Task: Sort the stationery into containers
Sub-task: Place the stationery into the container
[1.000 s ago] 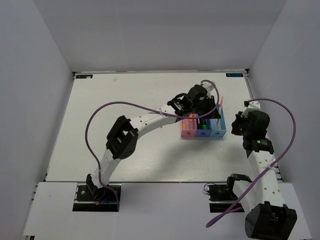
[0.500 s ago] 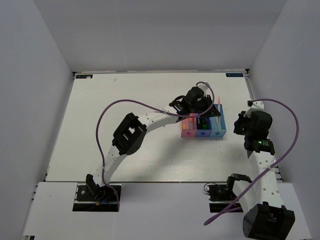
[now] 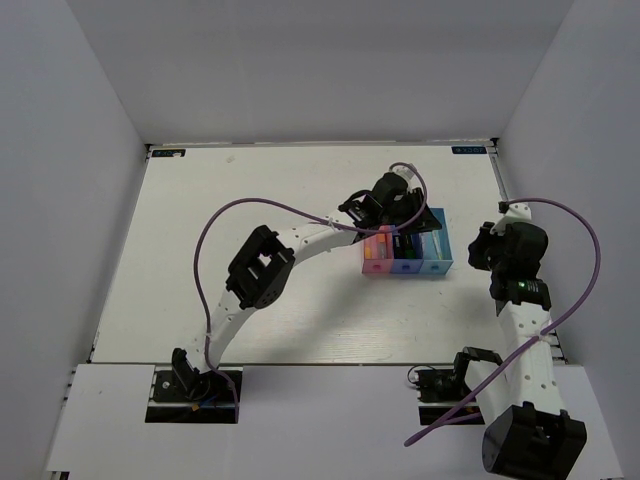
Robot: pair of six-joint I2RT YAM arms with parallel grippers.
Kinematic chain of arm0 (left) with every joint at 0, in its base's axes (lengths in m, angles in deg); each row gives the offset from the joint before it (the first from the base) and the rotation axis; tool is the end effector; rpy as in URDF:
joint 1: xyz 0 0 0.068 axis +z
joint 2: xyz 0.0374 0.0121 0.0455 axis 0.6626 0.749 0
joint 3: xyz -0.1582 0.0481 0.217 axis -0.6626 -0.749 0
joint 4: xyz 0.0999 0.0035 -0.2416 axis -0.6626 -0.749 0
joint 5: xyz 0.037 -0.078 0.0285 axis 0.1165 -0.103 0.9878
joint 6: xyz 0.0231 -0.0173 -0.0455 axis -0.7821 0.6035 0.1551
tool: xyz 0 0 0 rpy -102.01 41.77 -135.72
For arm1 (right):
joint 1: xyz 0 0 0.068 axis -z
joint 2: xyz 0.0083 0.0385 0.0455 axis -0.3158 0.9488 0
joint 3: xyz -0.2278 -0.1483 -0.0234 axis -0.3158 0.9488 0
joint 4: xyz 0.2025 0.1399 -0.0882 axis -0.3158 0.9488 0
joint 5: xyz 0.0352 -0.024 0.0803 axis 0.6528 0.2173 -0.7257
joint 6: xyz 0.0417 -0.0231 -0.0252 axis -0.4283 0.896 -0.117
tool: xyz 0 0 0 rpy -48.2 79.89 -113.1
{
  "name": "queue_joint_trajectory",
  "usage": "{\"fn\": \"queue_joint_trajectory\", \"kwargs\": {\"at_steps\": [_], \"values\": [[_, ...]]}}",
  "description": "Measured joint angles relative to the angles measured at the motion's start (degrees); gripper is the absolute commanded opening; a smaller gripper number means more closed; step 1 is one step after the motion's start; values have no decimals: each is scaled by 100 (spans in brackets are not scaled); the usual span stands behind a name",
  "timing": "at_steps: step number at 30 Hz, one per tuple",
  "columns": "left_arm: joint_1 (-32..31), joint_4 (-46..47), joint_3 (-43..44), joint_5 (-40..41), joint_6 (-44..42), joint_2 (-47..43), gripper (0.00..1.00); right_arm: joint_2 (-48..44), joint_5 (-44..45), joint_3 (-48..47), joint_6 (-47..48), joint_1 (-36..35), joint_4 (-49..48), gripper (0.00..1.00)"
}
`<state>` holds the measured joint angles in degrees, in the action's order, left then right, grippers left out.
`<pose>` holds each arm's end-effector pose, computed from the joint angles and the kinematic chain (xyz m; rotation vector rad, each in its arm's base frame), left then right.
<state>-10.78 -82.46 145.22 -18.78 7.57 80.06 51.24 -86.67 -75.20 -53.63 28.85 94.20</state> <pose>0.3321 -0.4444 0.2155 0.1196 2.3358 -1.3532 0.1842 -0.0298 0.2700 0.1679 2.0280 0.0333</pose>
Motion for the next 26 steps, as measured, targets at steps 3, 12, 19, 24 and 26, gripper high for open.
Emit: {"fn": "queue_joint_trajectory", "kwargs": {"at_steps": [3, 12, 19, 24, 26], "values": [[7, -55, 42, 35, -7, 39, 37, 15, -22, 0, -4, 22, 2, 23], [2, -883, -173, 166, -782, -343, 48, 28, -435, 0, 72, 122, 11, 89], [11, -2621, -2900, 1344, -1993, -3766, 100, -111, -1491, 7, 120, 179, 17, 91], [730, -3040, -5158, 1561, -2579, -6765, 100, -42, -1349, -50, -356, 181, 125, 91], [1392, -3200, -5864, 1521, -2804, -7632, 100, 39, -1307, -103, -496, 181, 160, 91]]}}
